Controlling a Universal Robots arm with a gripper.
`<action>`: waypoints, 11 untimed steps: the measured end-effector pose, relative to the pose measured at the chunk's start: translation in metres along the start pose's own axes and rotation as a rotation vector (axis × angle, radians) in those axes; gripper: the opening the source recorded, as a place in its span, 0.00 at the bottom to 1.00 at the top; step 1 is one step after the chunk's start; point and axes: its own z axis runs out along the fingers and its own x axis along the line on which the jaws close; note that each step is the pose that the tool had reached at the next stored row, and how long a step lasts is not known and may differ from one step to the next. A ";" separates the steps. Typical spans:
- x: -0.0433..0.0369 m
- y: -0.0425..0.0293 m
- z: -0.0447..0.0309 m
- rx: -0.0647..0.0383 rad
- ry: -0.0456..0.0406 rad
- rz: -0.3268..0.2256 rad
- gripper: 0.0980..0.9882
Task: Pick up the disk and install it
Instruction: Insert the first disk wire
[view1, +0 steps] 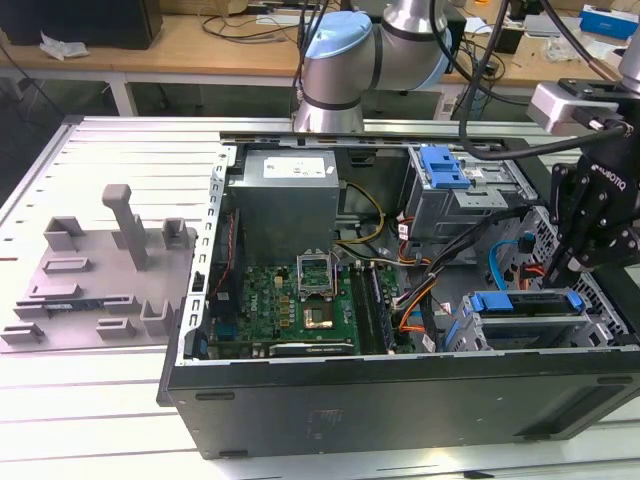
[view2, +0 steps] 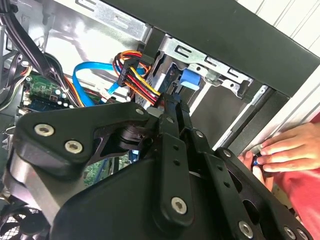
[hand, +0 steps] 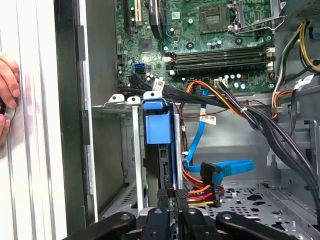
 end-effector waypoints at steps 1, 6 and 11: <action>0.0000 0.0001 0.0000 0.000 -0.0003 0.001 0.08; 0.0002 0.0002 0.0001 0.000 -0.0180 0.008 0.08; 0.0079 -0.0004 0.0011 -0.001 -0.0276 0.008 0.08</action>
